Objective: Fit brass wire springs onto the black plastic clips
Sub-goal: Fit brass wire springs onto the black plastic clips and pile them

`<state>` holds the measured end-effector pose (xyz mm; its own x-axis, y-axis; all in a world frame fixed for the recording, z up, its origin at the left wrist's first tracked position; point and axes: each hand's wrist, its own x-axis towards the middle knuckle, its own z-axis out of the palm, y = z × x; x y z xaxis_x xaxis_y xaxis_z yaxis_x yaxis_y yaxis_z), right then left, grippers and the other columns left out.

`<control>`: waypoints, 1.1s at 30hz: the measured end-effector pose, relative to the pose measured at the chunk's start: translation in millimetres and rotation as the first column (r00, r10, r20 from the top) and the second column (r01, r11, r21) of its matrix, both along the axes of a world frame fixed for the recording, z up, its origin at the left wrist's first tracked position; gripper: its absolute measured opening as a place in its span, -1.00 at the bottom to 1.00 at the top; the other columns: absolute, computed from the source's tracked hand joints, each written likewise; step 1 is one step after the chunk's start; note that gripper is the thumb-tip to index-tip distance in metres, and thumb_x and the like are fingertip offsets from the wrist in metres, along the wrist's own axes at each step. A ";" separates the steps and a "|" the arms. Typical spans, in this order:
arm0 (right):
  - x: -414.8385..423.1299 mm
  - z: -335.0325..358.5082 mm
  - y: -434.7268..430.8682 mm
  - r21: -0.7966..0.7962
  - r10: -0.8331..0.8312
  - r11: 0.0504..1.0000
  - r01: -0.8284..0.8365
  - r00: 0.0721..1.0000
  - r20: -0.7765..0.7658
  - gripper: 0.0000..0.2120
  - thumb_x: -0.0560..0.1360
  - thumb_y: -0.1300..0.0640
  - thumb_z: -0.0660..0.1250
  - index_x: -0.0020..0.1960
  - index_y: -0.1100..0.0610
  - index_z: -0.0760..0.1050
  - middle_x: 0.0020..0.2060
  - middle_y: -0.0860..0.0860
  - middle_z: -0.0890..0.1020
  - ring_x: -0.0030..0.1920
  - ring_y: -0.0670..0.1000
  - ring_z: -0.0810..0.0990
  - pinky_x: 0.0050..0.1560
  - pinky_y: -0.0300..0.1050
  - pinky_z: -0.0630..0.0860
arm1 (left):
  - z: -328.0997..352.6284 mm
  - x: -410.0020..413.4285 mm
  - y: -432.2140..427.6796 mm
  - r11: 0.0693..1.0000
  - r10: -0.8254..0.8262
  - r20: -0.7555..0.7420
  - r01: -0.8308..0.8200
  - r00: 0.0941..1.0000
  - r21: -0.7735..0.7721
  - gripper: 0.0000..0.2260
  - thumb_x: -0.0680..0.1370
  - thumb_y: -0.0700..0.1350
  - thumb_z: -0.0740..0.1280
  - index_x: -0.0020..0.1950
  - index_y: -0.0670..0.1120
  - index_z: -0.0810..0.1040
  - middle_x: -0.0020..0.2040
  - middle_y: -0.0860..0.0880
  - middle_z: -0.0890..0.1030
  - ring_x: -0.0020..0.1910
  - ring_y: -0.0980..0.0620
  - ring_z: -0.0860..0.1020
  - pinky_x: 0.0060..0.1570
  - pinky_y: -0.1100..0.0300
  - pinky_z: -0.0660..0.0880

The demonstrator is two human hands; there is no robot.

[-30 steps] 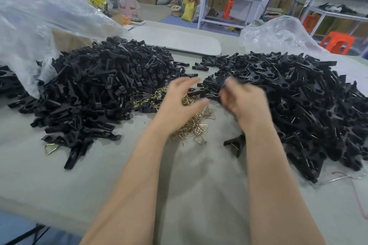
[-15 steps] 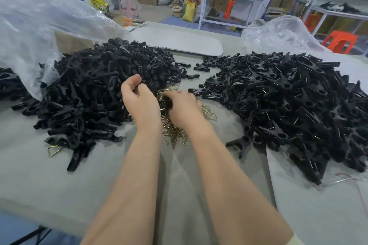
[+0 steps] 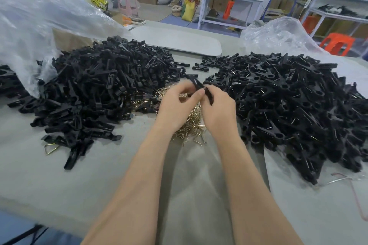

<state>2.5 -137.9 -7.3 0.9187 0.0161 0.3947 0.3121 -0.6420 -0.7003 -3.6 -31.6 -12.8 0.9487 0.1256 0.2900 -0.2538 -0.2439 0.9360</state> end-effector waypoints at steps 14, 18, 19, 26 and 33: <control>-0.6 -4.9 3.7 0.454 0.041 0.891 0.010 0.994 -0.103 -0.90 0.59 0.22 0.21 0.09 0.09 0.40 -0.07 -0.02 0.66 -0.09 -0.07 0.66 0.12 0.00 0.54 | -7.3 8.7 8.9 0.891 0.052 -0.176 -0.126 0.983 -0.436 -0.89 0.56 -0.29 0.30 -0.04 -0.11 0.58 -0.13 -0.06 0.64 -0.12 0.08 0.62 -0.08 0.28 0.56; -2.9 -9.1 15.2 0.412 0.071 0.910 -0.047 0.997 -0.044 -0.84 0.54 0.21 0.31 -0.08 -0.06 0.47 -0.12 -0.10 0.61 -0.08 -0.14 0.58 0.04 -0.24 0.49 | -7.2 6.5 3.8 0.914 0.096 -0.143 -0.145 0.985 -0.379 -0.89 0.53 -0.31 0.33 0.02 -0.16 0.51 -0.15 -0.10 0.66 -0.13 -0.01 0.64 -0.02 0.14 0.58; -2.9 -10.9 16.0 0.347 0.033 0.938 -0.024 0.999 -0.021 -0.88 0.53 0.19 0.32 -0.05 -0.03 0.51 -0.12 -0.11 0.59 -0.11 -0.16 0.55 0.01 -0.32 0.45 | -7.1 6.2 3.6 0.917 0.095 -0.136 -0.140 0.986 -0.373 -0.91 0.53 -0.31 0.33 0.00 -0.16 0.52 -0.15 -0.12 0.66 -0.14 -0.01 0.64 -0.02 0.14 0.58; -2.9 -9.6 12.2 0.102 0.072 0.992 -0.078 0.996 0.062 -0.75 0.51 0.26 0.32 0.17 0.13 0.59 -0.11 -0.06 0.50 -0.13 -0.13 0.47 -0.07 -0.54 0.31 | -7.4 5.8 3.4 0.905 0.018 -0.144 -0.077 0.989 -0.419 -0.90 0.52 -0.15 0.40 -0.01 -0.14 0.58 -0.20 -0.01 0.61 -0.17 0.08 0.58 -0.04 0.20 0.58; -1.3 -6.1 4.1 0.041 0.125 0.992 -0.123 0.991 -0.047 -0.72 0.59 0.12 0.24 0.28 0.06 0.53 -0.03 0.00 0.44 -0.05 -0.10 0.41 -0.10 -0.45 0.26 | -9.0 5.8 5.7 0.870 -0.092 -0.167 -0.002 0.982 -0.492 -0.93 0.52 -0.13 0.39 -0.07 -0.13 0.58 -0.44 0.11 0.56 -0.29 0.12 0.58 0.19 -0.05 0.51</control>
